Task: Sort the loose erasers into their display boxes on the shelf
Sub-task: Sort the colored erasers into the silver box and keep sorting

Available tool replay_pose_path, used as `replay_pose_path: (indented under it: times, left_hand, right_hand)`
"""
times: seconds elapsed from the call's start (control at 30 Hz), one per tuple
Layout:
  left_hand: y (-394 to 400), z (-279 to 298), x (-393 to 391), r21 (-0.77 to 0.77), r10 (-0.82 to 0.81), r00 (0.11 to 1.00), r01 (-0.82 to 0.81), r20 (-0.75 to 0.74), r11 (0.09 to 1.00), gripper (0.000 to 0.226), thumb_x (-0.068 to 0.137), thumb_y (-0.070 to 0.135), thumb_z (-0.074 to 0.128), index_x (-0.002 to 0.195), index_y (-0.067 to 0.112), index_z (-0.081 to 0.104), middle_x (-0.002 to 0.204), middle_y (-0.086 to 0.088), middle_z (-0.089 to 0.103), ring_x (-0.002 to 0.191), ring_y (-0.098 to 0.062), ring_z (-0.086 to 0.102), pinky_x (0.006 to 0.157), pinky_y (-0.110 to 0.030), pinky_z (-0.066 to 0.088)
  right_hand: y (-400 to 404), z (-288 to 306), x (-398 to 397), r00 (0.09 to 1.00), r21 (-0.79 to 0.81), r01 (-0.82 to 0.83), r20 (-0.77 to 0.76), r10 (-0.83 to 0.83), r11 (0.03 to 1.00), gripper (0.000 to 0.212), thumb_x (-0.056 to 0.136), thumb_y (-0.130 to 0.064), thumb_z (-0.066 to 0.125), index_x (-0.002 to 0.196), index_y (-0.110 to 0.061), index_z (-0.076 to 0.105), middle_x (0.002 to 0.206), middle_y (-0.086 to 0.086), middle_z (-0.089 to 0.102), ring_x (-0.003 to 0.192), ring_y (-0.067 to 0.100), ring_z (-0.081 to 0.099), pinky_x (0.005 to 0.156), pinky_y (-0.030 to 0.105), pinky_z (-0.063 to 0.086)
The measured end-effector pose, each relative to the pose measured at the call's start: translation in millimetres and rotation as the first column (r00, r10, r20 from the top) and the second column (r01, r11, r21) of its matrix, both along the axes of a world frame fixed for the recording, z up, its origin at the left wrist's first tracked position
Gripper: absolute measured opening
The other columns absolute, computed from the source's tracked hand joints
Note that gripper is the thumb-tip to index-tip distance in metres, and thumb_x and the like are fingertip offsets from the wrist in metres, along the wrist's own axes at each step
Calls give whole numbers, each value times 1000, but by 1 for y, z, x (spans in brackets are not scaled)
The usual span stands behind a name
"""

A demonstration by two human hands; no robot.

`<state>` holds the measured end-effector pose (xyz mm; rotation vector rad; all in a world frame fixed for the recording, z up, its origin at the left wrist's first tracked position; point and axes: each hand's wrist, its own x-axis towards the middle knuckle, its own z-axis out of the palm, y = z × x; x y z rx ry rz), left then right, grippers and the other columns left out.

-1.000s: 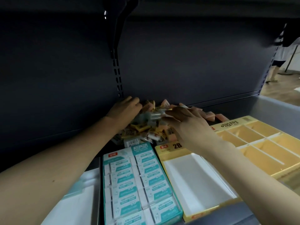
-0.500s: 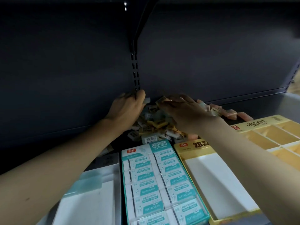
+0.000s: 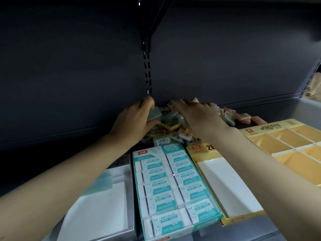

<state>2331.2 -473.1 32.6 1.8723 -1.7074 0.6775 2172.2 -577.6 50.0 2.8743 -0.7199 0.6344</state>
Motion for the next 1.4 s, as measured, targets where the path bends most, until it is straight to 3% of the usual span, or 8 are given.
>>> replay_pose_path:
  times: [0.1, 0.3, 0.4, 0.53, 0.67, 0.83, 1.03, 1.4]
  left_hand:
    - [12, 1, -3, 14, 1, 979, 2, -206, 1000, 54, 76, 34, 73, 120, 12, 49, 103, -8, 63, 86, -23, 61, 68, -32, 49]
    - [51, 6, -3, 76, 84, 889, -56, -450, 996, 38, 74, 30, 76, 109, 20, 64, 99, 5, 59, 87, -7, 52, 69, -18, 40]
    - [80, 11, -7, 67, 16, 681, 48, -732, 997, 24, 77, 23, 74, 95, 34, 63, 82, 18, 64, 68, 7, 59, 57, -5, 43]
    - [120, 10, -2, -17, -24, 538, 18, -843, 1000, 29, 77, 19, 73, 98, 36, 64, 79, 18, 65, 54, 9, 55, 48, -8, 41]
    - [149, 5, -1, -130, -134, 411, 38, -902, 991, 35, 75, 4, 71, 99, 29, 66, 70, 24, 67, 60, 10, 58, 56, -3, 41]
    - [167, -6, 3, -164, -168, 423, 46, -890, 985, 34, 68, 9, 72, 96, 27, 67, 92, 15, 72, 86, 2, 65, 75, -10, 48]
    - [179, -9, 1, -92, -70, 452, -26, -889, 995, 34, 72, 5, 74, 93, 32, 68, 77, 12, 69, 56, 2, 56, 51, -14, 47]
    - [180, -21, -1, 4, 30, 550, -48, -834, 999, 41, 87, 11, 60, 106, 48, 60, 101, 10, 61, 88, -27, 62, 84, -35, 53]
  right_hand:
    - [19, 8, 4, 999, 137, -30, 34, 26, 990, 52, 96, -6, 42, 140, -25, 24, 95, 10, 49, 63, 16, 42, 66, 29, 36]
    - [51, 11, 17, 979, 141, -173, 136, 154, 975, 24, 96, -26, 49, 117, -17, 58, 109, 2, 61, 91, 19, 46, 69, 25, 24]
    - [69, 13, 32, 873, 417, -439, 405, 270, 796, 14, 92, -19, 56, 84, -23, 67, 74, -7, 64, 71, 8, 60, 66, 21, 42]
    - [89, 17, 47, 835, 743, -533, 538, 114, 404, 14, 96, -24, 51, 102, -28, 63, 73, -5, 69, 51, 3, 56, 52, 17, 45]
    - [102, 9, 58, 828, 788, -554, 555, 79, 270, 15, 97, -21, 50, 99, -30, 61, 62, -10, 67, 46, 4, 51, 50, 15, 43]
    - [114, -1, 59, 854, 822, -521, 498, 151, 232, 28, 95, -10, 51, 93, -37, 59, 68, -6, 66, 56, 4, 61, 57, 13, 49]
    - [115, -8, 45, 905, 841, -420, 360, 226, 341, 29, 92, -12, 56, 90, -41, 56, 63, -8, 69, 59, 0, 64, 59, 11, 50]
    - [110, -22, 37, 897, 888, -439, 423, 129, 138, 23, 86, -1, 61, 97, -21, 67, 84, -1, 74, 75, 7, 69, 66, 12, 51]
